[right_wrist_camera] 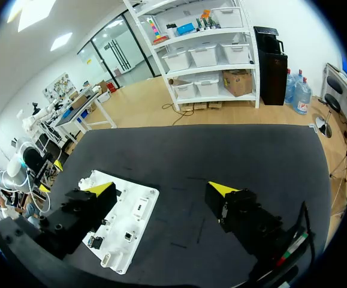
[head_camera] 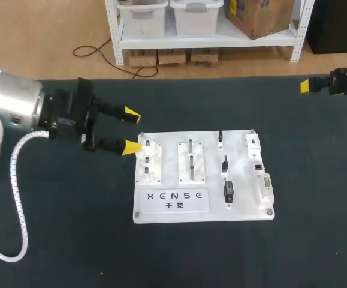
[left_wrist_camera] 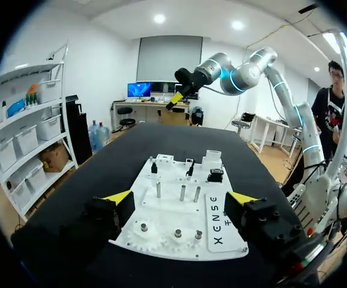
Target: Insert the Ethernet cable into its matching sockets.
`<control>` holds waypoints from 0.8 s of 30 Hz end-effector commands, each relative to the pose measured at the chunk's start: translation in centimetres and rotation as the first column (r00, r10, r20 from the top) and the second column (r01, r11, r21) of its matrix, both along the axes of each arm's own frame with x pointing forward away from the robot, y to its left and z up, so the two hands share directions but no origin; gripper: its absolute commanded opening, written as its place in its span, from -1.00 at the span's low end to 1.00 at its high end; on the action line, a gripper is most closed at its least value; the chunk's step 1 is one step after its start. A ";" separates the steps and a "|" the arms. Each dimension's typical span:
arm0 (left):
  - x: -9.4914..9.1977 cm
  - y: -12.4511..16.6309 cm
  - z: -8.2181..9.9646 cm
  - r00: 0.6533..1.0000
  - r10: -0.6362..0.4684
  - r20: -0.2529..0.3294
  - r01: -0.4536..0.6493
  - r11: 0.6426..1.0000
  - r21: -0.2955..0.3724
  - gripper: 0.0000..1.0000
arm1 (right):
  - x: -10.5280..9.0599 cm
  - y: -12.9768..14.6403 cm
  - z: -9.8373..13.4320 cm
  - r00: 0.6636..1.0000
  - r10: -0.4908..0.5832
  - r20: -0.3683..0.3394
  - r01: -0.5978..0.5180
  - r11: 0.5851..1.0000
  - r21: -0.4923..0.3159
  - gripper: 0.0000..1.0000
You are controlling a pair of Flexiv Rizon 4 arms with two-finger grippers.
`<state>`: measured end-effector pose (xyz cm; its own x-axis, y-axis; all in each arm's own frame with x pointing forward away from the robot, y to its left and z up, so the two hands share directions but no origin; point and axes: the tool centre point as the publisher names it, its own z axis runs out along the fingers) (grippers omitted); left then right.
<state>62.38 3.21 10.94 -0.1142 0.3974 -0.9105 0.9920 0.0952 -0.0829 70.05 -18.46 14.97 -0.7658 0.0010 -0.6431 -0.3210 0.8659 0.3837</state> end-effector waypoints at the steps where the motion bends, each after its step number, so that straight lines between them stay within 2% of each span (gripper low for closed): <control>1: -0.2 -1.0 -0.9 1.000 0.021 0.017 -0.021 1.000 -0.022 1.00 | 0.0 -0.1 0.0 1.000 0.002 0.000 -0.002 1.000 0.001 1.00; 9: -0.7 -1.3 -1.5 0.999 0.010 0.033 -0.011 1.000 0.028 1.00 | 0.0 -0.1 0.0 1.000 0.002 0.000 -0.002 1.000 0.001 1.00; 11: -0.7 -1.3 -1.4 0.997 0.043 0.058 -0.047 0.997 0.064 1.00 | 0.0 -0.1 0.0 1.000 0.002 0.000 -0.002 1.000 0.001 1.00; 24: -0.7 -1.3 -1.4 0.997 0.043 0.058 -0.047 0.997 0.064 1.00 | 0.0 -0.1 0.0 1.000 0.002 0.000 -0.002 1.000 0.001 1.00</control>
